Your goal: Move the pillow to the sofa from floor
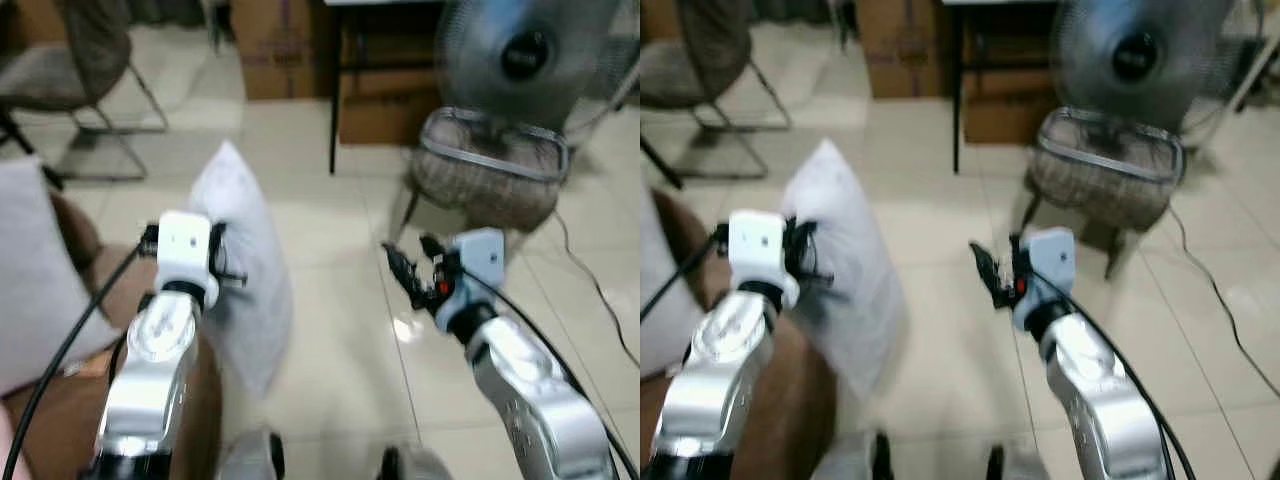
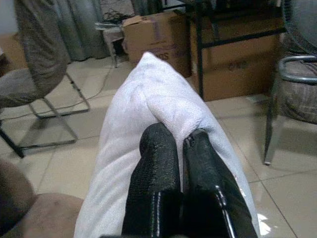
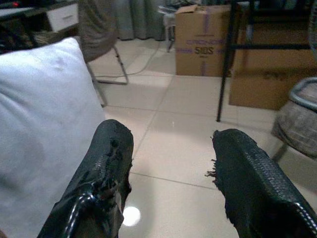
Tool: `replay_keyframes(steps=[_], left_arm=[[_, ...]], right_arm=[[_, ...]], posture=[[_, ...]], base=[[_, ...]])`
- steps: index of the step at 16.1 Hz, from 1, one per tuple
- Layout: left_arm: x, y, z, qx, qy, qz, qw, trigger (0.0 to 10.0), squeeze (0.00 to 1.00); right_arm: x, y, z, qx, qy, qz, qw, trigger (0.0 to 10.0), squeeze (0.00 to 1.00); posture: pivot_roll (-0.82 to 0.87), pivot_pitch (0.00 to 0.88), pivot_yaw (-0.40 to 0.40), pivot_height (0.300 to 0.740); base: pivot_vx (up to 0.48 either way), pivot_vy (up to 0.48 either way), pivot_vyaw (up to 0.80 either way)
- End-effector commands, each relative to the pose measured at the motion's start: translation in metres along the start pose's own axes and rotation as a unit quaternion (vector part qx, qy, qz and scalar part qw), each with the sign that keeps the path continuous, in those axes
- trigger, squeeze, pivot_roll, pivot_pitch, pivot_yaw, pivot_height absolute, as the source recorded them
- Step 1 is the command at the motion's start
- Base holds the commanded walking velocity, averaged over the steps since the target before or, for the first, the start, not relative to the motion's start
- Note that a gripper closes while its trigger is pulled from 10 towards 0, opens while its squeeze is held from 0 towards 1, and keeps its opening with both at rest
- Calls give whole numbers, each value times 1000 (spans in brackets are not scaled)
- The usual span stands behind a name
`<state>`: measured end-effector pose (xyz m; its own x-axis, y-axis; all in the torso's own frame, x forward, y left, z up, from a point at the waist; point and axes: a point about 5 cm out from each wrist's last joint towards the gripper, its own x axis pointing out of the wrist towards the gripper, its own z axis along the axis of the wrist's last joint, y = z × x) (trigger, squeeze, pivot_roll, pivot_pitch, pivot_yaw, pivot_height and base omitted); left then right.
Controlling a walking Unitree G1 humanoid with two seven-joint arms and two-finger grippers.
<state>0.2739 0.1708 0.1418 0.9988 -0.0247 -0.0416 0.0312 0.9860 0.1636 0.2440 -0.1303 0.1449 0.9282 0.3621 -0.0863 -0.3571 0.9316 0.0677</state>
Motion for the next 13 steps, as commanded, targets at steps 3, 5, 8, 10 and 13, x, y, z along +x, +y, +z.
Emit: replay_keyframes(steps=[3, 5, 8, 10, 13], left_arm=[[3, 0, 14, 7, -29, 9, 1000, 10000, 0], [3, 1, 13, 8, -27, 10, 1000, 10000, 0], [2, 2, 12, 12, -21, 10, 1000, 10000, 0], [1, 3, 11, 8, -20, 6, 1000, 10000, 0], [-3, 4, 3, -6, -8, 1, 1000, 10000, 0]], right_arm=[[-1, -1, 3, 11, -9, -4, 1000, 10000, 0], [-1, -2, 4, 16, -14, -6, 1000, 10000, 0], [0, -3, 2, 24, -8, -8, 1000, 10000, 0], [2, -7, 3, 4, -14, -40, 999, 10000, 0], [4, -7, -3, -7, 9, -40, 999, 10000, 0]], posture=[[-8, 0, 24, 740], [-8, 0, 24, 740], [-5, 0, 26, 740], [-2, 0, 32, 740], [1, 0, 29, 740]], base=[[0, 0, 0], [0, 0, 0], [0, 0, 0], [0, 0, 0], [0, 0, 0]])
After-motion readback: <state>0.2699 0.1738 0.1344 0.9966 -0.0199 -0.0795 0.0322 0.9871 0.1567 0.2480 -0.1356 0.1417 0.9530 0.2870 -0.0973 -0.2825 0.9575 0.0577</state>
